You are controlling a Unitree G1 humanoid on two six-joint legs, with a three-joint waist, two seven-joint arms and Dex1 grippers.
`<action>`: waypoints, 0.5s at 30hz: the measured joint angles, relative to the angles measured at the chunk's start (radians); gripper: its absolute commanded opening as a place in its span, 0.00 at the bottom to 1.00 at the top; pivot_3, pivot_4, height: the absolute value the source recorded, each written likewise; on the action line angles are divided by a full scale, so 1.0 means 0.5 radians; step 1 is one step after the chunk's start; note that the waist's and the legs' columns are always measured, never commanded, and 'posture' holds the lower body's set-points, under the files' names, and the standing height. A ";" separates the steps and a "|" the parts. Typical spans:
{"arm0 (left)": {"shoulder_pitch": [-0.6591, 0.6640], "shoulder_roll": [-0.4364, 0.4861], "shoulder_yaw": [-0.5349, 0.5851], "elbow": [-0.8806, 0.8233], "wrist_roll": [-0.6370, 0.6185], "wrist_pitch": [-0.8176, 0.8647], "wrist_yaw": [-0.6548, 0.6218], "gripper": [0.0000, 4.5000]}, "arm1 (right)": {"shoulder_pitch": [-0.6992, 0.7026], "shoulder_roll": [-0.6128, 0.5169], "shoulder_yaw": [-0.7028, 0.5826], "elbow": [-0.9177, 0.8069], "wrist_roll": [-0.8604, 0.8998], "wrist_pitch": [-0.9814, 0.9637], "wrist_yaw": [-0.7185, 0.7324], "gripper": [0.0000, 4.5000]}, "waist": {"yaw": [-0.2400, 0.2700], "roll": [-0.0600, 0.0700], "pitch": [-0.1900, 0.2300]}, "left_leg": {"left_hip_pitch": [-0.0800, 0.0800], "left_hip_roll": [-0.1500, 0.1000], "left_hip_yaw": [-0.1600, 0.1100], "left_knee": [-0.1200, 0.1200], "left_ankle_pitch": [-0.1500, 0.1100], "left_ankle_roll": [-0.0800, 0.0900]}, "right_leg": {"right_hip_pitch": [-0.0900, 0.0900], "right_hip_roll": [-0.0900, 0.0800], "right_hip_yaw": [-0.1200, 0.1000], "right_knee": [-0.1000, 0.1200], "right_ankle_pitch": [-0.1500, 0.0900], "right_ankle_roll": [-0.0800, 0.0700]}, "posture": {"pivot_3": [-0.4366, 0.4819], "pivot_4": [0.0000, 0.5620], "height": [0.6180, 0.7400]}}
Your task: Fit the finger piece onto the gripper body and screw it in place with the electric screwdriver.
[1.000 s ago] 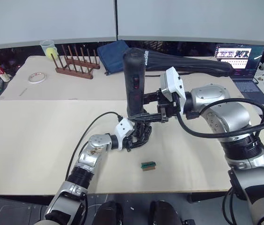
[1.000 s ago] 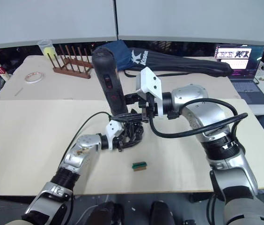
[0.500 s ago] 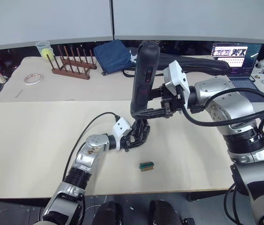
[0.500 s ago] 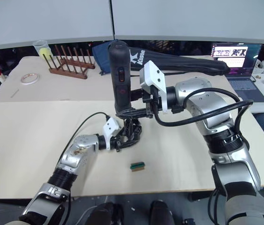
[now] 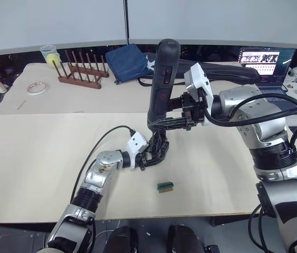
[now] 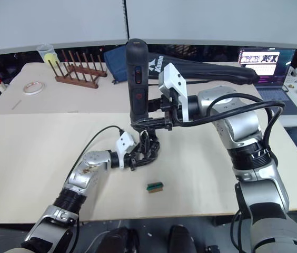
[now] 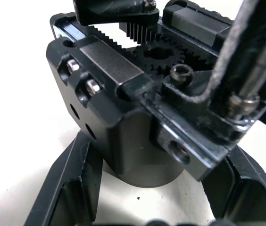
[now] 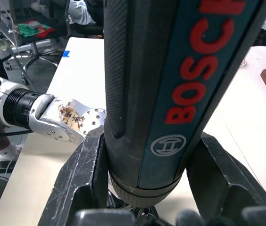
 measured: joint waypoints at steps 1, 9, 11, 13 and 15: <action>0.000 0.000 -0.001 0.000 0.001 0.000 0.000 0.51 | 0.006 0.000 -0.002 -0.006 0.000 0.000 -0.004 0.43 | 0.000 0.000 0.000 | 0.000 0.000 0.000 0.000 0.000 0.000 | 0.000 0.000 0.000 0.000 0.000 0.000 | 0.48 0.27 1.00; -0.001 -0.002 -0.004 0.000 0.003 -0.001 0.000 0.51 | 0.048 0.000 -0.009 -0.078 0.000 0.001 -0.043 0.43 | 0.002 0.000 0.000 | 0.000 0.000 0.000 0.000 0.000 0.001 | 0.000 0.000 0.000 0.000 0.000 0.000 | 0.48 0.27 1.00; -0.003 -0.007 -0.001 -0.016 -0.010 -0.015 -0.022 0.82 | 0.058 -0.002 -0.010 -0.084 0.000 0.002 -0.046 0.43 | 0.005 0.000 0.000 | 0.001 0.000 0.000 0.000 0.000 0.001 | 0.001 0.000 0.000 0.000 0.000 0.000 | 0.48 0.27 1.00; -0.017 -0.007 -0.004 -0.045 -0.006 -0.028 -0.045 1.00 | 0.068 -0.008 -0.015 -0.083 -0.005 0.002 -0.070 0.43 | 0.012 0.000 0.000 | 0.003 0.000 0.000 0.000 -0.002 0.003 | 0.004 -0.001 -0.001 0.000 0.000 0.000 | 0.48 0.27 1.00; -0.057 -0.014 0.006 -0.060 -0.007 -0.088 -0.044 0.94 | 0.071 -0.010 -0.016 -0.082 -0.006 0.002 -0.075 0.43 | 0.027 0.000 -0.001 | 0.006 -0.001 -0.005 0.001 -0.004 0.007 | 0.007 -0.002 -0.003 -0.001 0.000 0.000 | 0.48 0.27 1.00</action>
